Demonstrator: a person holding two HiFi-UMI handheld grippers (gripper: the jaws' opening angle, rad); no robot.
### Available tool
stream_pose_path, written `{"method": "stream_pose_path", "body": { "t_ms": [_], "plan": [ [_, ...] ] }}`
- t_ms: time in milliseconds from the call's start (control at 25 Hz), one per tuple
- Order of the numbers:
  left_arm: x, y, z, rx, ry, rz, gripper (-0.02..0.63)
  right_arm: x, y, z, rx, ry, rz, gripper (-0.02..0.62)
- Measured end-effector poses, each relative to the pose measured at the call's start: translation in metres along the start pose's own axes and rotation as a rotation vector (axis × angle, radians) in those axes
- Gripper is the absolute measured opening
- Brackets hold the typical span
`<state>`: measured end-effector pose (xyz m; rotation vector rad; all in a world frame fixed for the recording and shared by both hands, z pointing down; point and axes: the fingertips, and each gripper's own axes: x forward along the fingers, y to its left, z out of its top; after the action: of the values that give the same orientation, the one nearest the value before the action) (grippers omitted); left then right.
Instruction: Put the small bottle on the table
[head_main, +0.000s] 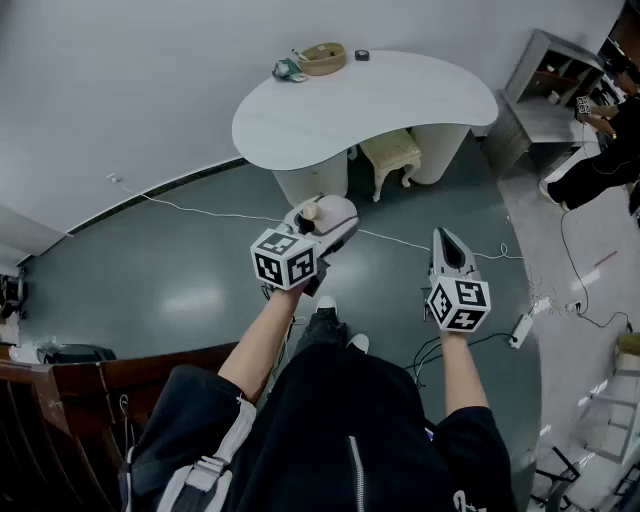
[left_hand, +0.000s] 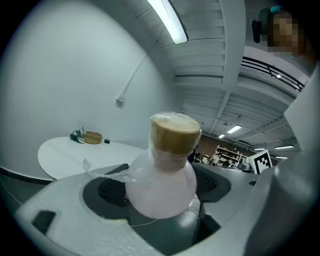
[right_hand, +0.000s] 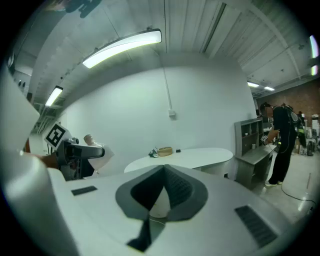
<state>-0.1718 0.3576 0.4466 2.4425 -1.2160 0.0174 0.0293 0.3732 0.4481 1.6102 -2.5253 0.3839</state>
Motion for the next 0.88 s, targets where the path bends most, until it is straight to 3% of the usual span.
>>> {"method": "stream_pose_path", "body": {
  "t_ms": [600, 880],
  "plan": [
    [0.005, -0.022, -0.009, 0.001, 0.001, -0.009, 0.391, -0.022, -0.014, -0.011, -0.003, 0.013, -0.011, -0.009],
    [0.035, -0.016, -0.004, -0.005, 0.005, -0.039, 0.391, -0.009, -0.029, -0.013, 0.002, 0.033, -0.03, -0.009]
  ]
}}
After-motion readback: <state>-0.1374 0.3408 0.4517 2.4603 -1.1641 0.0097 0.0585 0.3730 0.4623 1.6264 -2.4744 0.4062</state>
